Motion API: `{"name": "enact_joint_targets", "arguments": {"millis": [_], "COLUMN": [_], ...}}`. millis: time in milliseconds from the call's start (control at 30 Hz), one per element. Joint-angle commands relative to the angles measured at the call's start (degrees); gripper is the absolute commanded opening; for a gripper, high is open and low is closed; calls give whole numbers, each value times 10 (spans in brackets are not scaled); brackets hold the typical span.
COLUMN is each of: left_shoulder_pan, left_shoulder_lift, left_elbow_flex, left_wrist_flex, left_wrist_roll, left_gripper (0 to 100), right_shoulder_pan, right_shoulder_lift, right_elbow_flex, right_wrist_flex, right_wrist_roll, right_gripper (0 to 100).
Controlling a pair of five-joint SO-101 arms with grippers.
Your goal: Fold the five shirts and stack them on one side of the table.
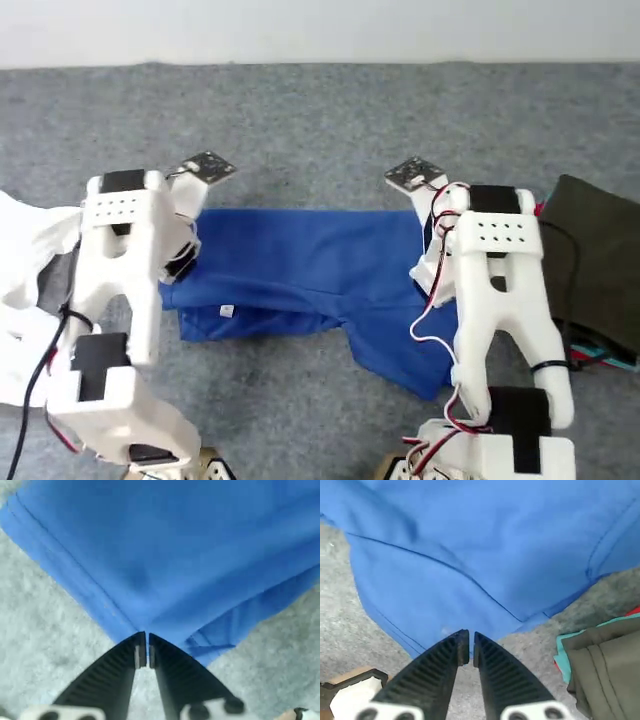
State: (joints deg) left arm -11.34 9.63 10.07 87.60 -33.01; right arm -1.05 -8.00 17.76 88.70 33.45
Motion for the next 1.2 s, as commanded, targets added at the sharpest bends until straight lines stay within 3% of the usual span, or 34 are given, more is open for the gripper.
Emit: {"name": "enact_joint_targets", "arguments": {"millis": [0, 100, 267, 500, 633, 867, 1100, 1167], "left_shoulder_pan": [-54, -115, -216, -313, -323, -318, -285, -273], "left_shoulder_lift": [-61, -110, -170, -194, -192, -194, -195, -195], "left_elbow_flex": [-2, -2, -2, 1, 1, 0, 1, 1], "left_wrist_flex": [26, 39, 41, 43, 43, 42, 49, 51], "left_wrist_roll": [2, 6, 50, 52, 51, 51, 51, 51], "left_gripper": [52, 114, 122, 122, 122, 122, 122, 122], "right_shoulder_pan": [-4, -4, -10, 7, 53, 98, -2, -47], "right_shoulder_lift": [0, 24, 111, 211, 240, 241, 240, 240], "right_elbow_flex": [-29, -28, -30, -30, -34, -143, -289, -311], "right_wrist_flex": [-38, -95, -145, -128, -131, -44, 102, 128], "right_wrist_roll": [-6, -10, -61, -20, 33, 39, 32, 0], "right_gripper": [16, 32, 75, 75, 75, 75, 75, 75]}}
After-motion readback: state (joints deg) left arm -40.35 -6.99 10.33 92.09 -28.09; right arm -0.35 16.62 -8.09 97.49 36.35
